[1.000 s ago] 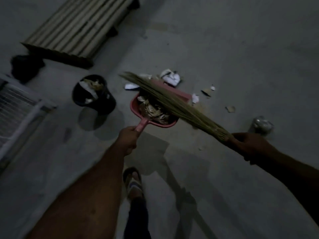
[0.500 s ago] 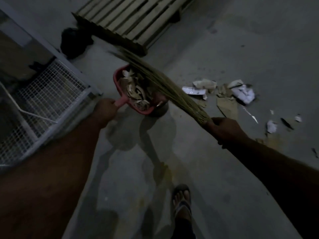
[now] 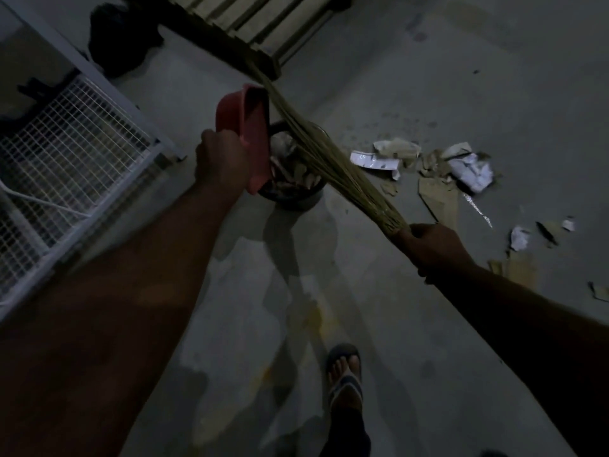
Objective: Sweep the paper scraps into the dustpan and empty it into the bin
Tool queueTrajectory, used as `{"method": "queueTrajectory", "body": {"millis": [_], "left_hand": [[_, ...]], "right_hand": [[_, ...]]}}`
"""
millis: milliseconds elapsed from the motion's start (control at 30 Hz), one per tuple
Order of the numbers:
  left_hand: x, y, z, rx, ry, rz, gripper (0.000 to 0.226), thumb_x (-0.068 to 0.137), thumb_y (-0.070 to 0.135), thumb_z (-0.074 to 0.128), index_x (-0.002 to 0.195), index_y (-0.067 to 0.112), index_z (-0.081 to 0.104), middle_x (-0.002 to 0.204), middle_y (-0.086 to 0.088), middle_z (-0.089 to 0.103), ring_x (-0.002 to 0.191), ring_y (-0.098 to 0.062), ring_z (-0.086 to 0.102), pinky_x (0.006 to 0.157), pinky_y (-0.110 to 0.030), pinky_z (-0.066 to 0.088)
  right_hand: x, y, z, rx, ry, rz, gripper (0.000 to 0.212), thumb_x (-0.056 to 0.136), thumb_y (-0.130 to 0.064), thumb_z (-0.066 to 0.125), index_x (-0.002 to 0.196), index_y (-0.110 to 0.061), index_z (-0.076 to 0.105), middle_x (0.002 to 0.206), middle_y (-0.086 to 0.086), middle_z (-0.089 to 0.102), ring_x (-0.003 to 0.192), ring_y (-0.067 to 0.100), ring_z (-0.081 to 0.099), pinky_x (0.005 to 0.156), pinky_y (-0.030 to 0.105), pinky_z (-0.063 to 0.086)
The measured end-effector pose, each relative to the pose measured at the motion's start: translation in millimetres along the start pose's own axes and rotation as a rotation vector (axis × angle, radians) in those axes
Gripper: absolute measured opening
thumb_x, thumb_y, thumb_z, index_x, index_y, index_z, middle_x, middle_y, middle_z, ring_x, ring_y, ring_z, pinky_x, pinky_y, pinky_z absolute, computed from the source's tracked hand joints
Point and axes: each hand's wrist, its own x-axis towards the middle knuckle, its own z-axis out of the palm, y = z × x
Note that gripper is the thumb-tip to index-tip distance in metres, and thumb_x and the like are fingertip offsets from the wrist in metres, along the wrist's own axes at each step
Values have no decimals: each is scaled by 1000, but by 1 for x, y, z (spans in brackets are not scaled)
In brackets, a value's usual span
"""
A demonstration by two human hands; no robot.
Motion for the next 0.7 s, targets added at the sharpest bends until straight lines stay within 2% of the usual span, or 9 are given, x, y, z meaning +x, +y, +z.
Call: {"method": "queueTrajectory", "body": {"millis": [100,233,367,500,600,700], "left_hand": [[-4,6,-7,63,77,-19,43,95,32,52,117,-4,59,124,-27,49,112,-45,53,90,-48,47],[-8,11,-14,43,177,-31,40,95,30,53,119,-1,60,124,-23,47,111,-42,53,91,-48,48],[-19,29,-7,-47,165,-7,40,93,29,52,111,-5,62,118,-29,55,104,-44,57,86,-44,48],[-42,60,5,-36,135,44,40,88,21,53,111,-11,58,121,-33,55,110,-48,54,92,-42,44],[-64,82,15,-142,159,-26,45,86,29,57,110,-10,61,117,-32,59,110,-45,57,87,-42,47],[-97,98,28,-223,137,-27,46,79,37,65,101,-4,66,106,-30,64,102,-39,62,75,-38,46]], "right_hand": [[-2,10,2,5,9,8,42,92,-55,56,91,-16,71,68,10,64,55,28,65,45,33,56],[-7,20,3,1,4,2,41,93,-54,55,93,-16,71,70,11,65,60,29,67,45,34,57],[-18,35,-6,21,20,-16,42,93,-55,53,87,-16,70,71,11,66,61,29,68,46,39,59],[-22,56,-23,65,38,19,44,90,-59,53,87,-18,70,75,10,68,63,28,70,49,43,61],[-27,79,-34,108,47,54,47,89,-62,53,89,-18,68,78,10,69,63,29,70,50,44,61],[-37,115,-44,170,51,69,52,85,-69,56,94,-18,66,80,9,68,63,27,70,48,37,60]]}}
